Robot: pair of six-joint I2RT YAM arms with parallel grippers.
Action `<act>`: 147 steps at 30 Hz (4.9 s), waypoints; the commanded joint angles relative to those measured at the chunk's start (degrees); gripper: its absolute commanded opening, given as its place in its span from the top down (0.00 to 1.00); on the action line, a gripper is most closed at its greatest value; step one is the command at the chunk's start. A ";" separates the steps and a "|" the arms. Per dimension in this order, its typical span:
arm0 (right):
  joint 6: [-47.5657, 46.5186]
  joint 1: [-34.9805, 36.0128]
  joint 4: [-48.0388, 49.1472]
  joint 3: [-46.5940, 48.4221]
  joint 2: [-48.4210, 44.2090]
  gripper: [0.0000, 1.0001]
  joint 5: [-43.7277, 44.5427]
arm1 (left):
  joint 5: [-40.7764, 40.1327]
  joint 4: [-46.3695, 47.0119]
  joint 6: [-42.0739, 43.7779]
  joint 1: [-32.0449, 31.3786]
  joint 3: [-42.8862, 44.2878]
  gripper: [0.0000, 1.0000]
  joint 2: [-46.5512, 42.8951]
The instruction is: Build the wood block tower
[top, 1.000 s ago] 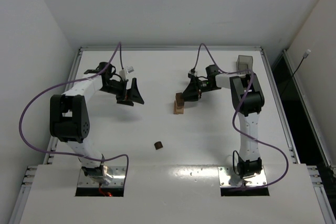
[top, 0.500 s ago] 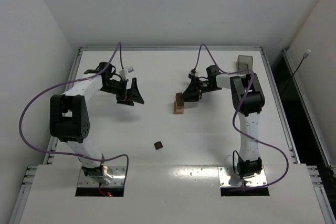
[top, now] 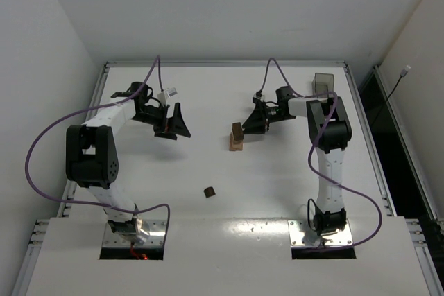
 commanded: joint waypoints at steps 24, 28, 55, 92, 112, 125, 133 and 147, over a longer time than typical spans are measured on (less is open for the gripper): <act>-27.24 -6.75 -17.67 -13.35 -38.90 0.72 44.86 | -14.13 3.68 1.90 -9.46 -10.52 0.04 -16.01; -27.94 -1.82 -15.72 -17.66 -46.47 0.86 59.59 | -18.44 3.68 1.90 -10.69 -10.52 0.08 -16.62; -37.17 -20.88 -26.27 -13.62 -53.07 0.95 69.75 | -35.57 6.32 16.23 -49.35 -16.41 0.26 -19.70; -36.11 -26.77 -29.61 -12.57 -51.58 0.95 64.21 | -52.02 13.70 6.04 -57.89 -14.65 0.56 -2.65; -33.22 -27.30 -31.89 -15.20 -51.06 0.95 58.85 | -76.08 6.87 -21.98 -57.89 -7.54 1.00 -16.62; -32.60 -27.83 -31.28 -17.76 -53.17 0.94 57.62 | -69.58 -4.05 -32.19 -56.57 27.52 1.00 -1.26; -32.60 -28.36 -31.28 -18.37 -55.01 0.94 57.62 | -74.18 -4.75 -33.43 -55.26 40.79 1.00 11.05; -32.60 -28.36 -30.75 -19.43 -55.54 0.94 57.09 | -73.64 -5.29 -36.15 -48.49 41.08 1.00 16.68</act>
